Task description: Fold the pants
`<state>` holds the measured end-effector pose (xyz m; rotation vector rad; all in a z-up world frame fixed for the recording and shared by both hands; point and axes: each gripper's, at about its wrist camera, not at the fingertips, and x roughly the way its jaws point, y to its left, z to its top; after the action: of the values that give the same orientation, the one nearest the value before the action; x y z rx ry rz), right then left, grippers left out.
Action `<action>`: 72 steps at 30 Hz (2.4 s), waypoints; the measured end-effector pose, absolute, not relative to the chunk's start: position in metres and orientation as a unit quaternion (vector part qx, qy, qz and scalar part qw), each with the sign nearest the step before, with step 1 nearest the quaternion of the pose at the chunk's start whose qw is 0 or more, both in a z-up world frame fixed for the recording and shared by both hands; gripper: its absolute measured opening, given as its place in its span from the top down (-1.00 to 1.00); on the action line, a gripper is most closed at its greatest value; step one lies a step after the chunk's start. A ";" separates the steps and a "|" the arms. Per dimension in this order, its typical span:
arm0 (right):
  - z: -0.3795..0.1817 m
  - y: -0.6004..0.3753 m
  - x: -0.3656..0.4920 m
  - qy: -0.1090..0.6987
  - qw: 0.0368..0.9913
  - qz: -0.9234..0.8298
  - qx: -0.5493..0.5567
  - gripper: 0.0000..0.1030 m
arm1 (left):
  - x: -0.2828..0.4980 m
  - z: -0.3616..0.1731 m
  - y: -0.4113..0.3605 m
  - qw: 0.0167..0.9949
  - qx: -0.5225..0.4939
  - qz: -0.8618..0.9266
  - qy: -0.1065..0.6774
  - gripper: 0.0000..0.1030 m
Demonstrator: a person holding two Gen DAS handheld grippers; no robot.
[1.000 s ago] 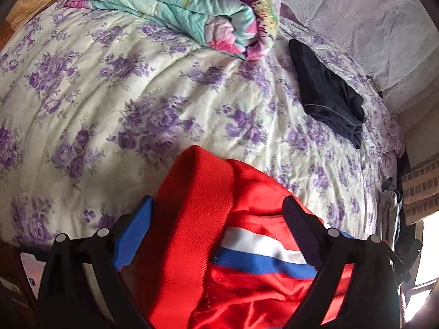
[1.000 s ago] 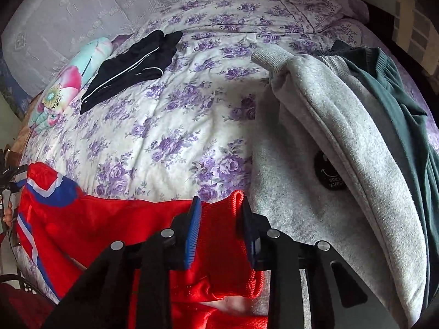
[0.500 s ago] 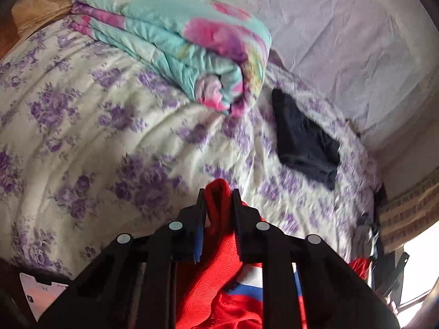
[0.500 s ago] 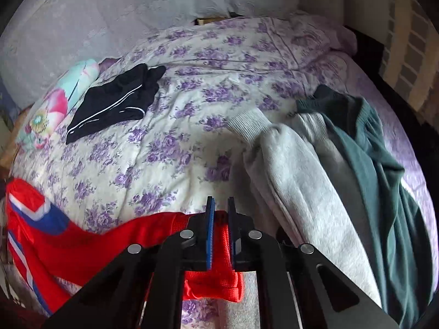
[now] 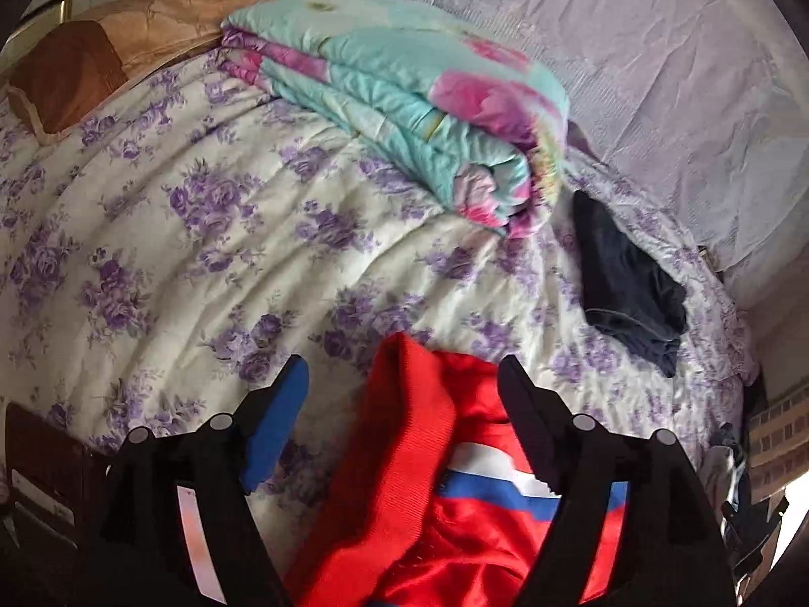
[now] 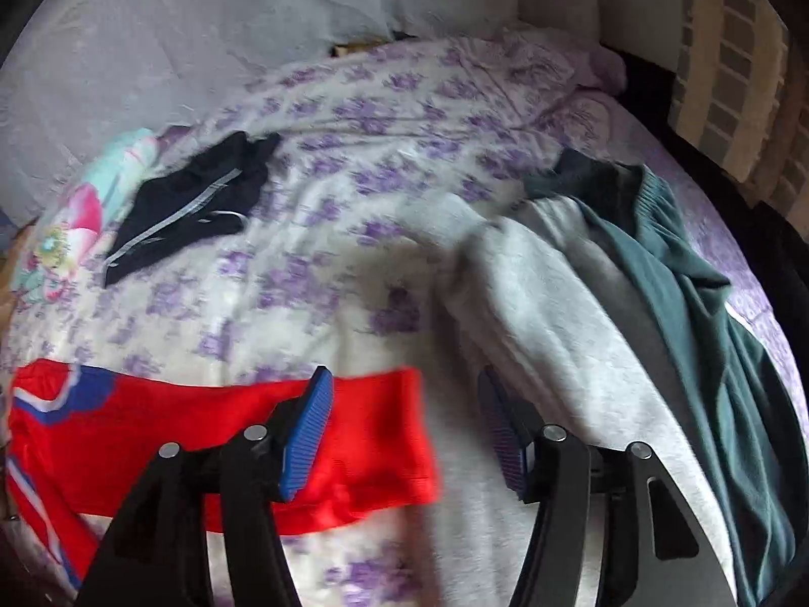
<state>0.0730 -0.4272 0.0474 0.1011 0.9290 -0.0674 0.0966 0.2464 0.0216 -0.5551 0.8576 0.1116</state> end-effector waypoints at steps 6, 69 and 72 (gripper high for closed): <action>0.022 -0.313 0.097 0.474 0.877 0.080 0.020 -0.74 | 0.091 -0.002 0.181 0.853 -0.166 0.014 0.494 -0.78; 0.066 -0.220 0.182 0.378 0.897 0.229 0.030 -0.93 | 0.025 0.028 0.212 0.859 -0.276 -0.022 0.431 -0.90; 0.043 -0.194 0.182 0.406 0.868 0.278 -0.071 -0.93 | 0.063 0.043 0.220 0.862 -0.245 -0.023 0.442 -0.91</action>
<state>0.1819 -0.1944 0.0434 -0.1485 0.8505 0.5809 0.0625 0.2204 0.0431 -0.5140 0.9273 -0.0482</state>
